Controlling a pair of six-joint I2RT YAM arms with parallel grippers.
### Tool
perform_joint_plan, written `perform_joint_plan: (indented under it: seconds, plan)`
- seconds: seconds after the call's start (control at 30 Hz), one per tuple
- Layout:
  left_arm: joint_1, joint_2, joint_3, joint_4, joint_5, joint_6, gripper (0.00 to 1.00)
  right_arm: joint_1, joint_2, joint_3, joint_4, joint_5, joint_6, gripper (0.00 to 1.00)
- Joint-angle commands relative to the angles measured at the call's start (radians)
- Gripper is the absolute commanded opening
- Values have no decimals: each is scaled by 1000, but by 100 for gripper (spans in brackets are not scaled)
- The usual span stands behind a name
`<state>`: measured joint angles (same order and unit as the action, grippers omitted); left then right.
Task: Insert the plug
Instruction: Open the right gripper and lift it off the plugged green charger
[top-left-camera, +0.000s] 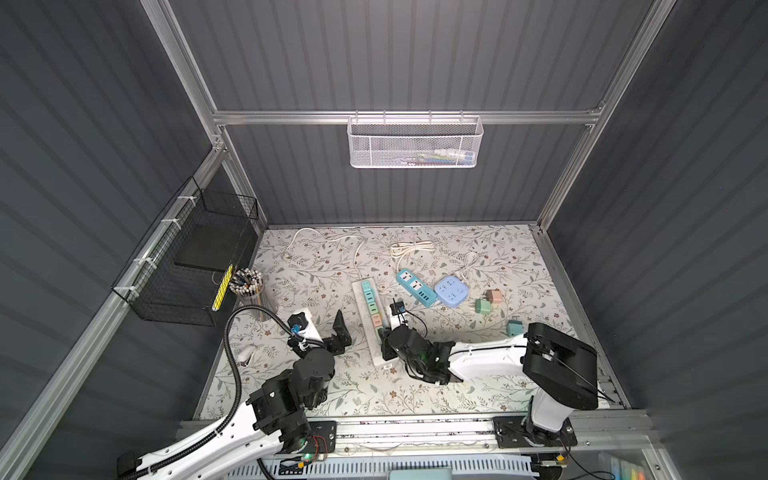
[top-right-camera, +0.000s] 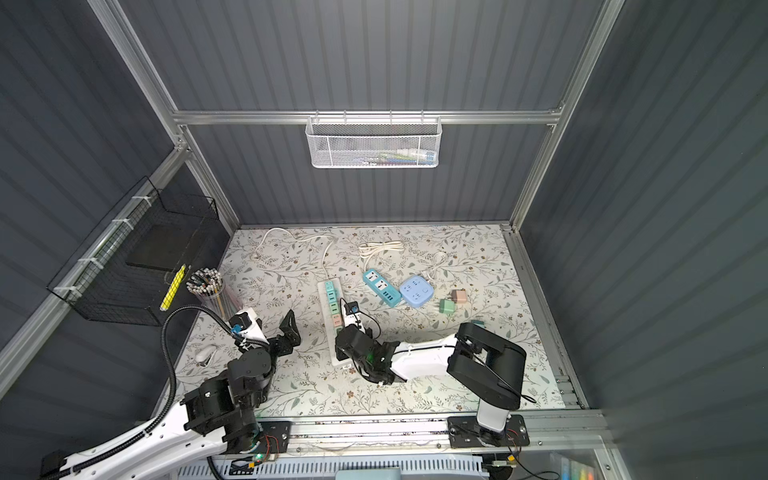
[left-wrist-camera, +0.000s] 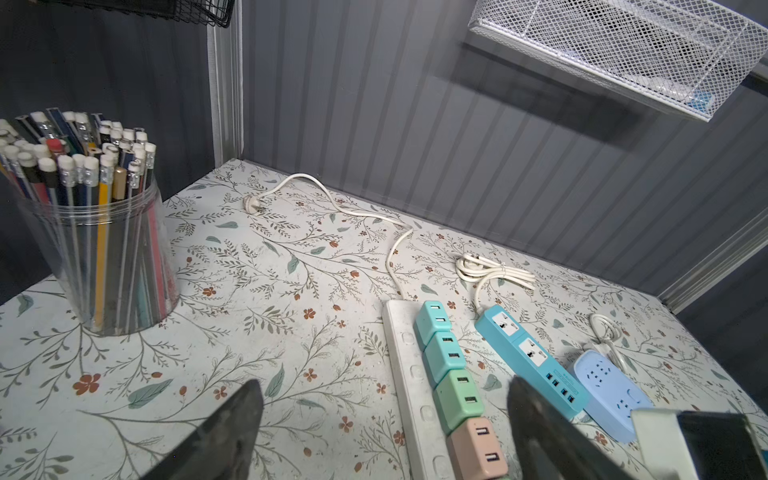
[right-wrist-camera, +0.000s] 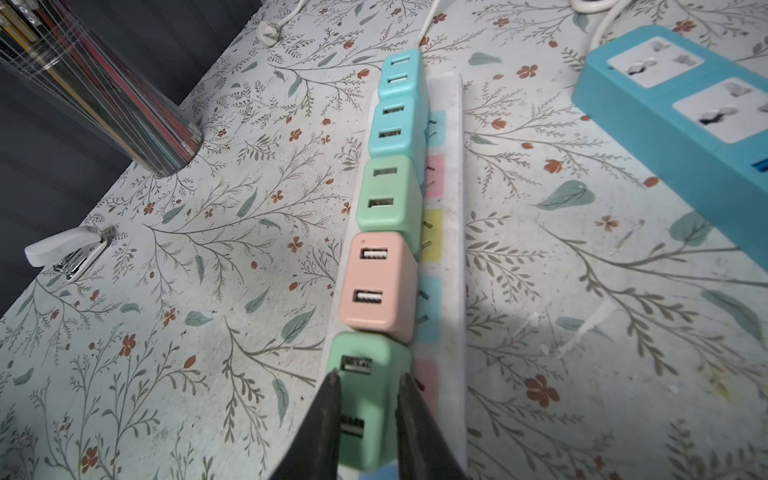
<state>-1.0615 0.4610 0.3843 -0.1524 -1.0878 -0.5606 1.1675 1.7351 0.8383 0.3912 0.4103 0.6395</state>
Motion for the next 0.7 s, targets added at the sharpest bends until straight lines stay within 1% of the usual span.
perform_joint_plan:
  seconds: [0.0,0.03,0.07,0.13,0.17,0.23,0.3,0.33,0.43,0.5,0.57,0.67]
  plan:
    - [1,4,8,23,0,0,92,-5,11,-7,-135,-44,-36,28]
    - [1,4,13,27,2,7,92,-5,-5,0,-139,-45,-47,30]
    - [2,7,19,29,2,14,92,-5,-30,6,-145,-43,-64,35]
    - [1,16,38,32,2,30,92,-6,-80,33,-192,-44,-99,54]
    - [1,20,50,34,2,41,92,-6,-106,50,-227,-41,-117,60]
    - [0,32,72,30,1,53,92,-6,-154,47,-272,-42,-126,66]
    - [1,40,94,21,2,58,92,-6,-203,6,-292,-43,-106,68]
    - [1,43,102,16,2,63,92,-6,-227,-16,-312,-52,-97,67]
    - [1,56,110,22,0,65,92,1,-250,-25,-430,-121,-80,62]
    - [1,69,112,31,3,63,92,29,-247,-32,-471,-135,-75,59]
    - [1,86,117,39,7,62,92,54,-242,-48,-478,-154,-65,57]
    - [1,116,132,41,19,56,92,60,-212,-75,-442,-220,-40,57]
